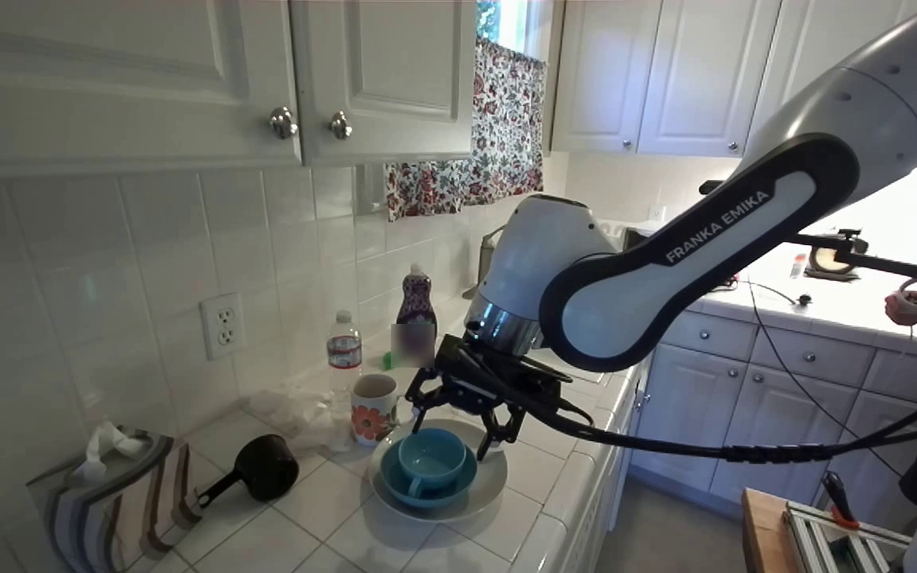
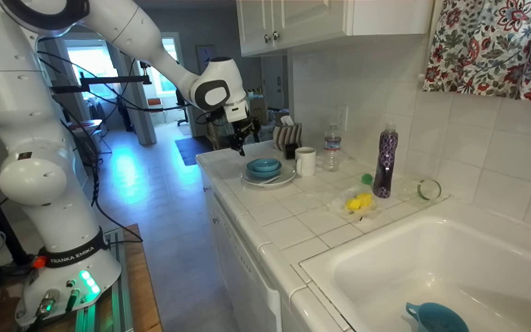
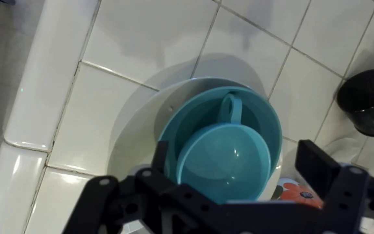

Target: Remove the blue cup from the blue bowl and put it on the counter

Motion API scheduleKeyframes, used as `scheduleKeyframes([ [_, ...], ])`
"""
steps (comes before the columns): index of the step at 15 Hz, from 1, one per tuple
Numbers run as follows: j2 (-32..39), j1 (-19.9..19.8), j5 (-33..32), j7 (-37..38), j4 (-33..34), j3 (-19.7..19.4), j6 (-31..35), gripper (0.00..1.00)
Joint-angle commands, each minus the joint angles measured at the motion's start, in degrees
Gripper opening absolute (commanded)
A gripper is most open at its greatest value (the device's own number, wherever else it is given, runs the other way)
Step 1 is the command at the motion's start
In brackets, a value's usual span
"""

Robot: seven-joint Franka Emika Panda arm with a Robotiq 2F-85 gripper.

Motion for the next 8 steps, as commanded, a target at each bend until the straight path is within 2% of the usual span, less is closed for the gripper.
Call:
scheduleKeyframes([
  [1, 5.94, 1.8, -2.8, 2.4, 7.3, -1.52, -4.97, 1.0],
  [5, 10.86, 3.08, -1.95, 2.71, 12.84, -2.84, -8.36, 1.0],
  [6, 12.17, 3.26, -1.19, 2.42, 14.13, -3.03, -9.02, 0.93],
  [8, 14.01, 3.7, -0.6, 2.35, 16.08, -3.46, -9.92, 0.85],
])
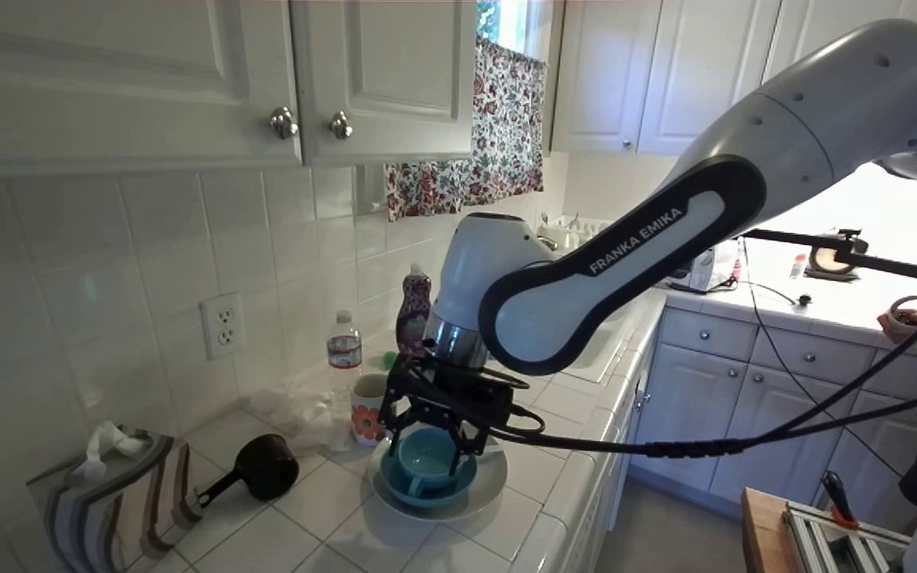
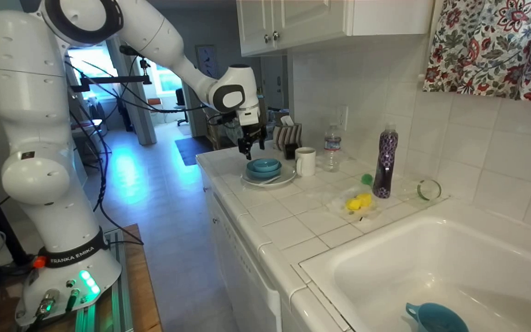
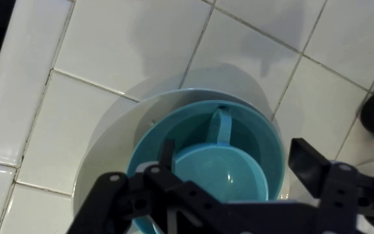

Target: Remove the blue cup from the blue bowl and put it on the counter

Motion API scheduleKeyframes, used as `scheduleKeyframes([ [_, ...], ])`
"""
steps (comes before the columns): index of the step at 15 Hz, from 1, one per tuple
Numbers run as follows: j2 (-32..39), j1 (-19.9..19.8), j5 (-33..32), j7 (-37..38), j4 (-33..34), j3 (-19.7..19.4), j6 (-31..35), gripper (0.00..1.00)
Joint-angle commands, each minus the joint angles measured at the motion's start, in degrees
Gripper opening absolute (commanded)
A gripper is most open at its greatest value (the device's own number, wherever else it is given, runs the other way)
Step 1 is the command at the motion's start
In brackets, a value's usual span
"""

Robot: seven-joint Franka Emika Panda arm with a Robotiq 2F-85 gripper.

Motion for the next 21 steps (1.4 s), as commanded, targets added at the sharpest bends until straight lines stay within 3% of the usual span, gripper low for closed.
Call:
scheduleKeyframes([
  [1, 4.67, 1.67, 0.42, 1.61, 5.59, -1.43, -2.87, 0.91],
  [10, 7.33, 4.7, 0.0, 5.09, 7.57, -2.33, -2.62, 0.64],
  [17, 5.82, 5.45, -0.26, 8.53, 5.99, -3.47, -1.37, 0.65],
  [20, 5.78, 5.33, 0.09, 9.45, 5.79, -3.54, -1.53, 0.49],
  [21, 5.78, 5.3, 0.17, 9.73, 5.73, -3.52, -1.56, 0.36],
])
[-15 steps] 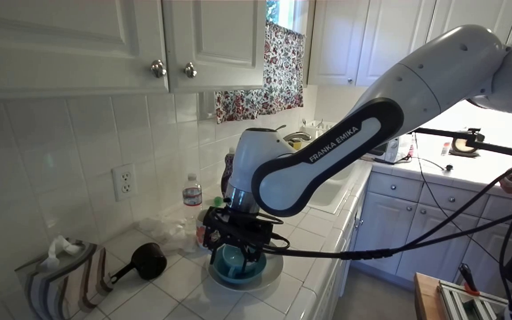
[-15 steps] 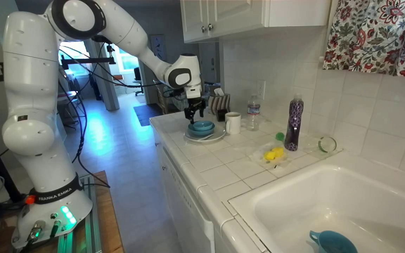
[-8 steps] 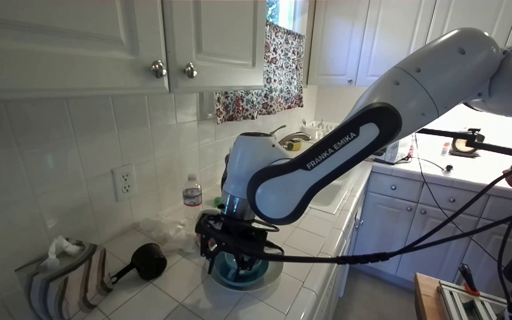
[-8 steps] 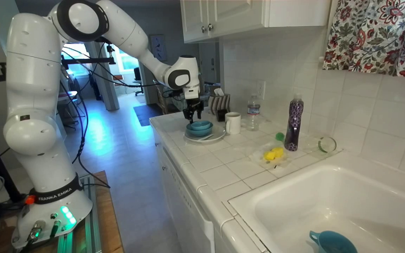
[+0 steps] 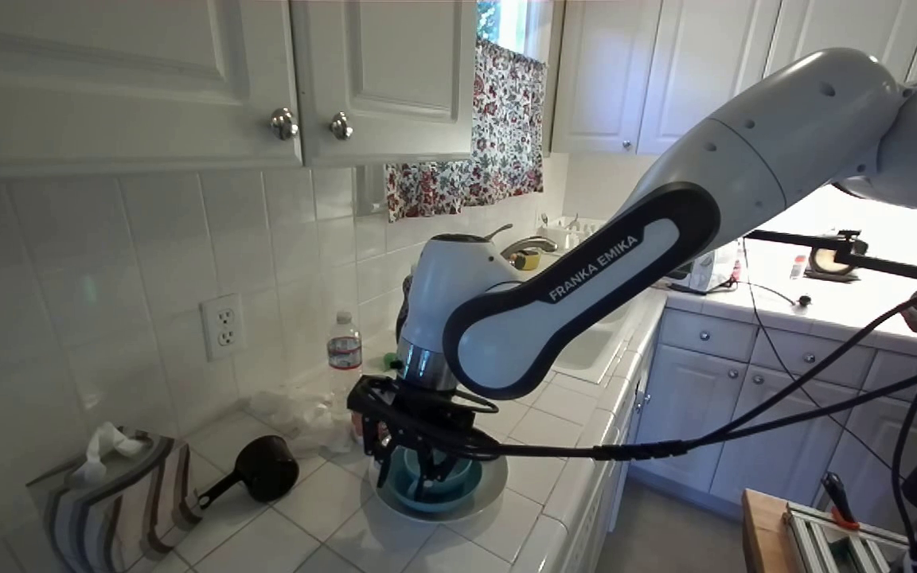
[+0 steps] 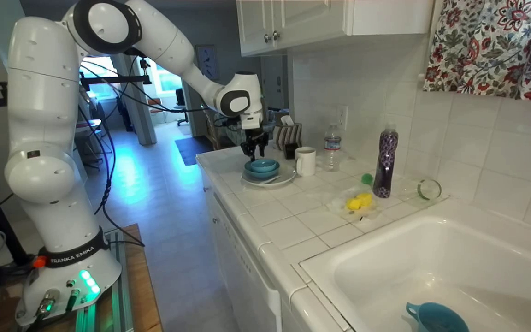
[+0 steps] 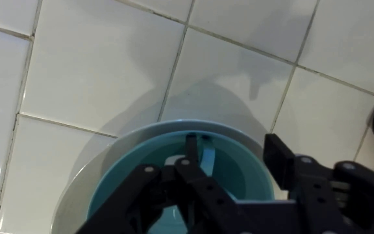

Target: Remove the blue cup from the blue bowl and put it on the counter

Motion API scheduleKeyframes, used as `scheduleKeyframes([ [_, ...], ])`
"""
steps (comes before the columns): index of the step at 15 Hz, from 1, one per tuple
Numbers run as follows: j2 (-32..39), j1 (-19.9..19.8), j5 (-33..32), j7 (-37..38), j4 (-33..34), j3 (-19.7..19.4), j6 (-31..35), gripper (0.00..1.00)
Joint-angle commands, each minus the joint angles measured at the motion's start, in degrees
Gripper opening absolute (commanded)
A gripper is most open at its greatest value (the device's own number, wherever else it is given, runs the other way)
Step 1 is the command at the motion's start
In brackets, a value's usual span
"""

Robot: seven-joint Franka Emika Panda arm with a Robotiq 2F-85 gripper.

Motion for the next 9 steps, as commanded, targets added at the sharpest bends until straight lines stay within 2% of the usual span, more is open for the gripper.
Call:
scheduleKeyframes([
  [1, -0.77, 0.64, 0.19, 2.33, -0.74, -0.51, 0.03, 0.32],
  [3, -0.78, 0.62, 0.29, 2.91, -0.84, -0.44, 0.0, 0.2],
  [4, -0.79, 0.63, 0.32, 3.22, -0.9, -0.44, 0.02, 0.19],
  [7, -0.96, 0.55, 0.63, 4.2, -1.03, -0.36, -0.37, 0.28],
  [8, -0.99, 0.54, 0.63, 4.51, -1.05, -0.36, -0.47, 0.21],
  [9, -0.99, 0.54, 0.61, 4.87, -1.09, -0.35, -0.49, 0.06],
])
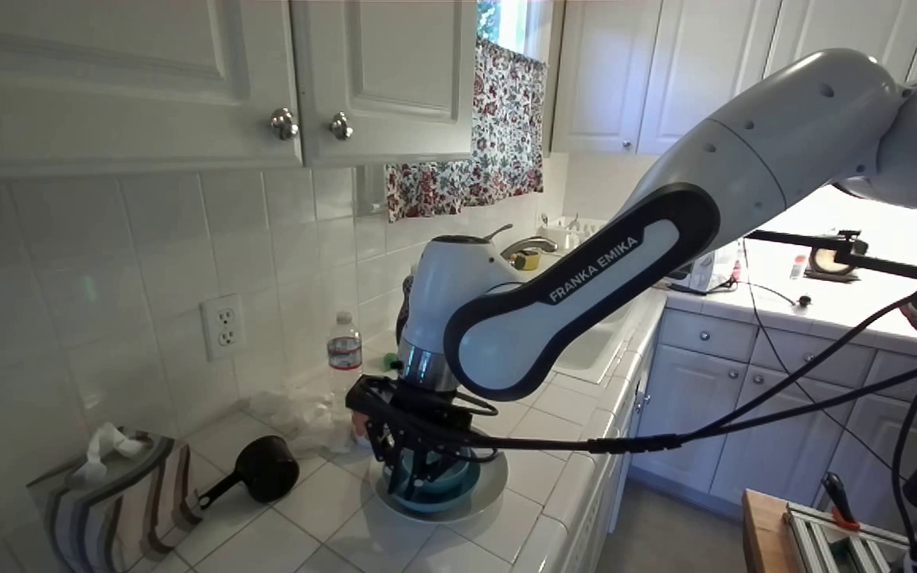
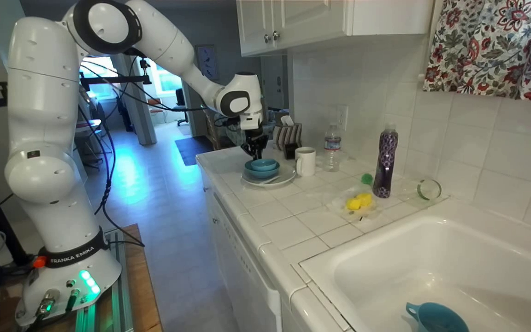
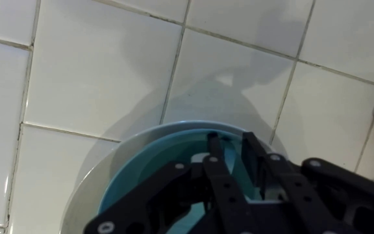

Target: Remove the blue cup from the blue bowl and put it on the counter

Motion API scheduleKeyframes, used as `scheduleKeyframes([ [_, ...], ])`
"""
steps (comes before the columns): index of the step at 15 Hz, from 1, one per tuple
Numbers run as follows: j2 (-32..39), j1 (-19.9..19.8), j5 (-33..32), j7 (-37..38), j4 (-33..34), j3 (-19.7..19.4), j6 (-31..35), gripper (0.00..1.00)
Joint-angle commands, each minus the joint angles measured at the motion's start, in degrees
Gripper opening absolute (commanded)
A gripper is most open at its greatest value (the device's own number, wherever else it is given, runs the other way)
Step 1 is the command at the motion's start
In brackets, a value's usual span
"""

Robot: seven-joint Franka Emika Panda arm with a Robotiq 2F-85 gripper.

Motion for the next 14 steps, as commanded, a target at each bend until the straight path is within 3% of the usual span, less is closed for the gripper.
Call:
scheduleKeyframes([
  [1, -1.17, 0.62, 0.38, 2.24, -1.05, -0.32, -0.52, 0.03],
  [3, -1.87, 0.87, -0.37, 2.73, -1.48, -0.5, -0.5, 0.0],
  [9, -4.41, 2.6, -4.48, 4.67, -2.51, -1.21, -1.08, 0.03],
  [14, -5.98, 4.27, -11.77, 6.54, -2.4, -1.39, -1.11, 0.03],
])
